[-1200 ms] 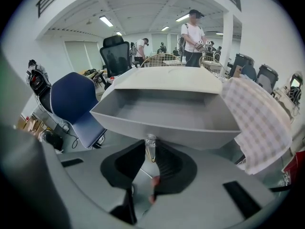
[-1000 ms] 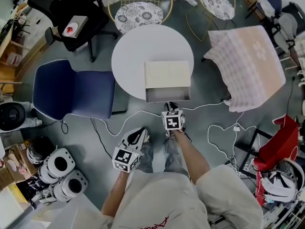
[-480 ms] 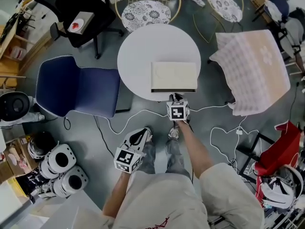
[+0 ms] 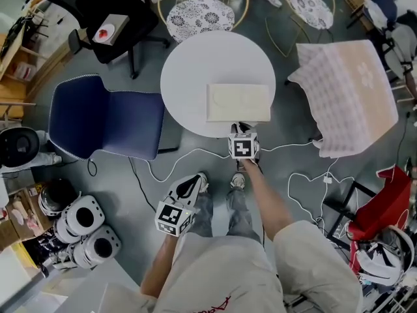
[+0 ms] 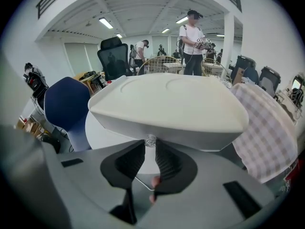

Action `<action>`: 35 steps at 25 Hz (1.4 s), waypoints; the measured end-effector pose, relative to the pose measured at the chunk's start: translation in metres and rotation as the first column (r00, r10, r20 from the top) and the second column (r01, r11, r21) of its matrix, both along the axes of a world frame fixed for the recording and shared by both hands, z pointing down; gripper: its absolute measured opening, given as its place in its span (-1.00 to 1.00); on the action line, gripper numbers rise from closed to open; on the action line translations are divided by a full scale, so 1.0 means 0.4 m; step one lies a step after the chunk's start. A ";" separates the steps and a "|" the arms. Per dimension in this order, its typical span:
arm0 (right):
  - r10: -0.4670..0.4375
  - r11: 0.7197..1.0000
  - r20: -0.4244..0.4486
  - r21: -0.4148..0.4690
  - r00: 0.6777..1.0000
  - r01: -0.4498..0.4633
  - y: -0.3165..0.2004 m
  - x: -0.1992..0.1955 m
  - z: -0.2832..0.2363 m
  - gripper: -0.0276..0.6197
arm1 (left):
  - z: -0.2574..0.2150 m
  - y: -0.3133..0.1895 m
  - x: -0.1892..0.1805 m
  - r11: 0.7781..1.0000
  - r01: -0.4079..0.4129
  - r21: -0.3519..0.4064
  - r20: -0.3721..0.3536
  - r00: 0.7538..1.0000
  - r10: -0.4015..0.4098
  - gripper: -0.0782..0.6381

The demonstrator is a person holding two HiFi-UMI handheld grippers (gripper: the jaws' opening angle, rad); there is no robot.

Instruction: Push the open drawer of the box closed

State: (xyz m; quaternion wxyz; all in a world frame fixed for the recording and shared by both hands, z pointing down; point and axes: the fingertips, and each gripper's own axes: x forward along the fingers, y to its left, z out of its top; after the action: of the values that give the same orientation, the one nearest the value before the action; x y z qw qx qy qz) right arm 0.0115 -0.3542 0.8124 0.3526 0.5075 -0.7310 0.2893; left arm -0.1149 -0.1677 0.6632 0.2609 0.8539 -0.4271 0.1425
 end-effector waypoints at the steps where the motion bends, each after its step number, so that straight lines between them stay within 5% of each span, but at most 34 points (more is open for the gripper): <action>1: -0.001 1.000 0.002 0.002 1.000 0.001 -0.001 -0.001 -0.001 -0.68 | -0.003 -0.002 0.003 1.000 -0.001 0.002 -0.002 1.000 0.001 -0.75; 11: -0.013 0.998 0.072 -0.056 0.997 0.017 0.045 -0.017 -0.001 -0.44 | -0.013 0.002 0.019 1.000 0.001 0.013 -0.011 1.000 -0.001 -0.75; 23: -0.009 1.000 0.068 0.029 0.998 0.007 0.117 0.051 -0.078 -0.44 | -0.047 0.000 0.094 0.998 -0.037 0.057 -0.017 0.999 0.038 -0.75; 35: -0.024 0.977 0.096 0.213 0.995 0.003 0.185 0.171 -0.278 -0.86 | -0.158 -0.041 0.250 0.985 -0.043 0.168 -0.019 0.999 0.047 -0.75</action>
State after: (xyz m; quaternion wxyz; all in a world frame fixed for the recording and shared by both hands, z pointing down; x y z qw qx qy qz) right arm 0.0799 -0.2800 0.7011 0.2618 0.5226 -0.7776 0.2317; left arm -0.0150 -0.1841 0.6002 0.1899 0.8837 -0.4153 0.1024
